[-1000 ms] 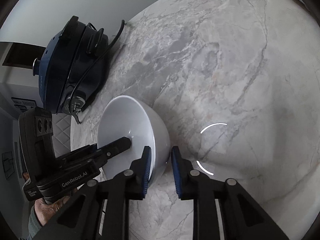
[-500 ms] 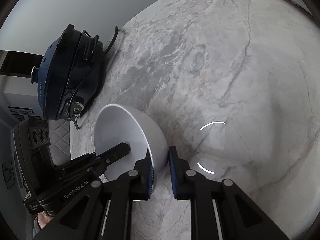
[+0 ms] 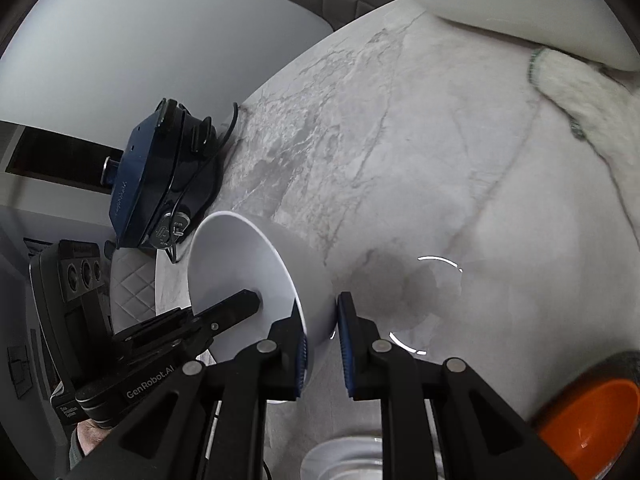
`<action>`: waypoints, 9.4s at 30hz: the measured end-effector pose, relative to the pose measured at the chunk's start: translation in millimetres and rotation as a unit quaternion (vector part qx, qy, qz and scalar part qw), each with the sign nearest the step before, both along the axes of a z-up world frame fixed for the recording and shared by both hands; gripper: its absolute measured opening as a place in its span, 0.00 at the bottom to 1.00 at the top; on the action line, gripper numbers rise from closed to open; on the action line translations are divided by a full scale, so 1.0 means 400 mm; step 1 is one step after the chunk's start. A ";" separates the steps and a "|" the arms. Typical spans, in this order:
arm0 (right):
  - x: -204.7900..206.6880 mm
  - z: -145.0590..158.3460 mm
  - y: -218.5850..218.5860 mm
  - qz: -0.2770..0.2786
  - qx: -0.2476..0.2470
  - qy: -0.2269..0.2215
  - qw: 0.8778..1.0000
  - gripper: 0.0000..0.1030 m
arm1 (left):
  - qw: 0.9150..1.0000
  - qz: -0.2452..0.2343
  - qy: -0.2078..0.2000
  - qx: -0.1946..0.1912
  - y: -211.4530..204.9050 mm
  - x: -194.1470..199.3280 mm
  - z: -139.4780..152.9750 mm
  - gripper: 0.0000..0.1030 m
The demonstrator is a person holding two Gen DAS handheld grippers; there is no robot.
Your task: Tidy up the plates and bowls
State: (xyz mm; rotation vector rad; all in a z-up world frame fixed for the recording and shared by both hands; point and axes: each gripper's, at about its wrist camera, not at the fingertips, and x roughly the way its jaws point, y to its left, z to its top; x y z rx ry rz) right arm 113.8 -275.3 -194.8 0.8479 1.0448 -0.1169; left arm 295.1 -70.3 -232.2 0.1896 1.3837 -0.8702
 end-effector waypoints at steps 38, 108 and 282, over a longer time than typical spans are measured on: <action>-0.600 -0.057 -0.183 -0.148 -0.012 0.046 0.988 0.14 | 0.978 -0.183 -0.053 0.089 -0.382 -0.523 -0.118 0.15; -0.672 -0.167 -0.221 -0.138 0.057 -0.025 0.989 0.11 | 0.974 -0.224 0.024 0.034 -0.331 -0.436 -0.159 0.08; -0.686 0.287 0.309 0.046 -0.320 -0.022 0.946 1.00 | 0.954 0.227 -0.175 0.085 0.403 -0.866 0.340 0.84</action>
